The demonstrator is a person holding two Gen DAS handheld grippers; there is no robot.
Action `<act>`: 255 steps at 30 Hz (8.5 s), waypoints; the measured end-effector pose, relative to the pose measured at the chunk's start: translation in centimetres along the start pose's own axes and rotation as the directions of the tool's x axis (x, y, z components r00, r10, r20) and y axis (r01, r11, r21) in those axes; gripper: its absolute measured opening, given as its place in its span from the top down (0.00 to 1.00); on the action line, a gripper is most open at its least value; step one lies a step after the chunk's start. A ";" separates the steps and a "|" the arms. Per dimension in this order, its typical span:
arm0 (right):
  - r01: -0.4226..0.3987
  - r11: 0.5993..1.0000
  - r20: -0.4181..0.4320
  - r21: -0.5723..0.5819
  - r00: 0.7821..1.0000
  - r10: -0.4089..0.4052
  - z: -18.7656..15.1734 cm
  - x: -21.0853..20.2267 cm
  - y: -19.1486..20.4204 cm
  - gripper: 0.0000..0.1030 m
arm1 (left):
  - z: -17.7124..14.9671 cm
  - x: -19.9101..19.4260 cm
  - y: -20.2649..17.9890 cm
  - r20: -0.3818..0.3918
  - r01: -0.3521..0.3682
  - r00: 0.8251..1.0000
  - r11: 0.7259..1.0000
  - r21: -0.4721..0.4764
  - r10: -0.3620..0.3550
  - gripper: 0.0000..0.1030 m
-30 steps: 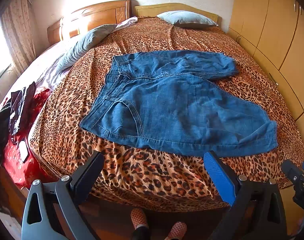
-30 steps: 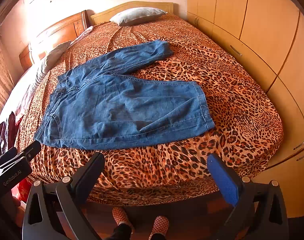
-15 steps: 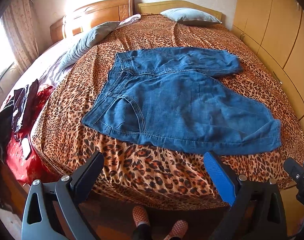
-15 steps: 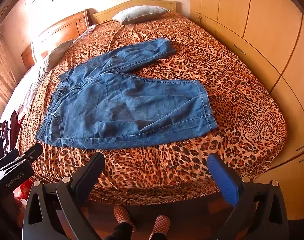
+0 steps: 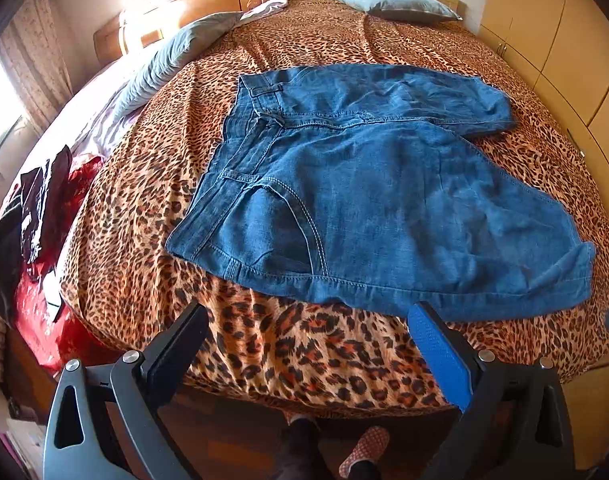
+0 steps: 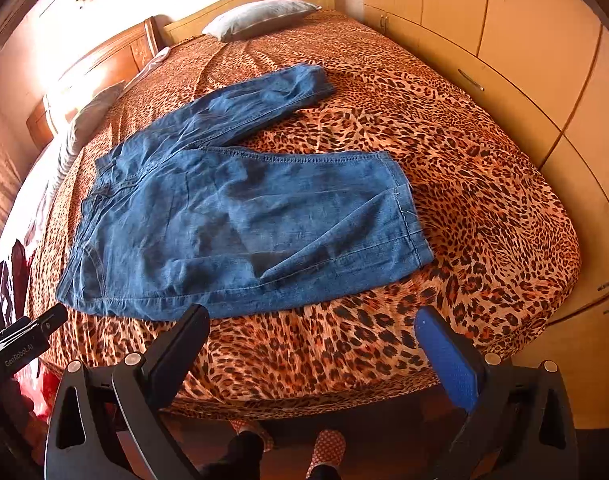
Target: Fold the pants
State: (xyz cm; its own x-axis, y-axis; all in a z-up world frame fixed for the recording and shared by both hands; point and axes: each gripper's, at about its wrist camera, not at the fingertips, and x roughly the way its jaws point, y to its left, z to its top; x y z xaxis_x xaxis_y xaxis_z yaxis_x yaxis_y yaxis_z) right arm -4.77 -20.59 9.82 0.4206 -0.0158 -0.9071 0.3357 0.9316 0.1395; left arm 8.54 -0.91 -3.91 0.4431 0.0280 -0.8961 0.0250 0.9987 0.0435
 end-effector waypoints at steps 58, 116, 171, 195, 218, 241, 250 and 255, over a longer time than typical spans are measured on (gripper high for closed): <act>0.048 0.978 -0.238 0.202 0.971 0.002 8.2 13.6 -10.3 0.03 | 22.3 30.4 11.7 -0.462 0.121 0.879 0.992 -0.033 -0.122 0.03; 0.017 0.988 -0.369 0.153 0.928 0.041 7.5 17.0 -9.6 0.91 | 22.0 34.2 10.1 -0.503 0.338 0.776 0.924 -0.180 -0.382 0.93; -0.268 0.953 -0.214 0.140 0.932 0.293 37.9 36.3 -5.4 0.47 | 31.9 39.0 16.9 -0.323 0.128 0.874 0.814 -0.567 -0.362 0.18; -0.351 0.936 -0.282 0.016 0.897 0.341 40.4 37.8 -1.9 0.88 | 31.3 37.5 14.5 -0.288 0.152 0.910 0.885 -0.440 -0.300 0.58; -0.230 0.962 -0.268 0.146 0.927 0.262 35.2 35.0 -5.5 0.60 | 28.9 35.6 15.2 -0.391 -0.083 0.918 0.931 -0.356 -0.068 0.62; -0.290 0.951 -0.172 0.111 0.936 0.306 44.4 34.1 -3.2 0.46 | 32.9 35.0 19.5 -0.277 0.141 0.902 0.830 -0.539 -0.333 0.20; -0.270 0.961 -0.222 0.062 0.935 0.277 46.1 38.1 -1.1 0.46 | 33.8 39.5 19.2 -0.368 0.178 0.848 0.858 -0.481 -0.382 0.20; -0.295 0.953 -0.219 0.072 0.927 0.303 46.6 39.2 -1.0 0.46 | 35.6 41.2 18.9 -0.406 0.228 0.849 0.926 -0.299 -0.340 0.20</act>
State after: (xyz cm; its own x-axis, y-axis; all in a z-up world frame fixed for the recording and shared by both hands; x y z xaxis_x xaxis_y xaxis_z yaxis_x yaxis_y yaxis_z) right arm 50.66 -39.11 -7.35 0.3069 0.3478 -0.8859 0.2564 0.8662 0.4289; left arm 59.19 17.66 -24.30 0.0039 -0.2988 -0.9543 -0.1442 0.9442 -0.2962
